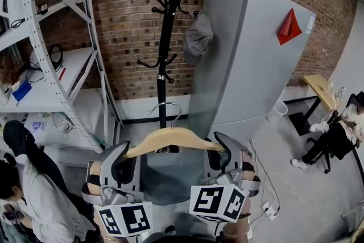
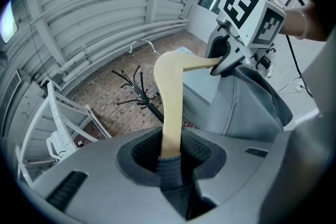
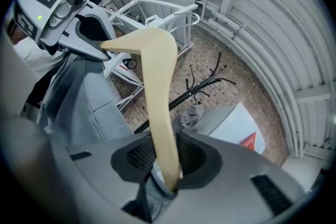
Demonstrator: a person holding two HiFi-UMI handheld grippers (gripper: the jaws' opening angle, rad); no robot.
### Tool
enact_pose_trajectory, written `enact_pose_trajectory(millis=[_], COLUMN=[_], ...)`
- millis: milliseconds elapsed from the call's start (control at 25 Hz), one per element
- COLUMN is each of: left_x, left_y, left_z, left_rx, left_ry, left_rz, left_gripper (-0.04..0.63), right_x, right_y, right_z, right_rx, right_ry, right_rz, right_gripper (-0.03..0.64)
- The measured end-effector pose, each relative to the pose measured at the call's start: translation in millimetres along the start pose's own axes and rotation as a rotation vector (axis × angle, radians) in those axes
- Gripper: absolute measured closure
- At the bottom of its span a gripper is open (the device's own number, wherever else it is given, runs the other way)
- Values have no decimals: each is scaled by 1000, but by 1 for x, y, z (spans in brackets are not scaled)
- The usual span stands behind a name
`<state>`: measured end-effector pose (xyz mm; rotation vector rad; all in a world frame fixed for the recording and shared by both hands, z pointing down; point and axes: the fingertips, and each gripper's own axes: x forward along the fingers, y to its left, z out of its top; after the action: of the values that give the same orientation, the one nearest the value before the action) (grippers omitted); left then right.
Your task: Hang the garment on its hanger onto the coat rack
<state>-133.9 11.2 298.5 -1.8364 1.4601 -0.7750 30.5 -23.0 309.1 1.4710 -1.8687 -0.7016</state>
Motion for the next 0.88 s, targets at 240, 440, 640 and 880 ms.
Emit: enact_pose_trajectory(millis=[240,440,640,880], left_x=[63,114,157,200], left_y=[13,22,35,49], left_z=[2,5,9,11], left_rx=[15,15,33,34], left_ry=[-15,-5,8,20], left_rz=[9,25,52,97], left_gripper=[499,499,499,499], right_x=[59,109,155,201], right_y=[-24,-44,-65,-85], right_z=[-2,-3,1,7], right_rx=[6,2,-1,-5], right_ry=[-10,-26,-60,-110], right_rz=[-14,0,10,11], right_gripper=[512,512,512,512])
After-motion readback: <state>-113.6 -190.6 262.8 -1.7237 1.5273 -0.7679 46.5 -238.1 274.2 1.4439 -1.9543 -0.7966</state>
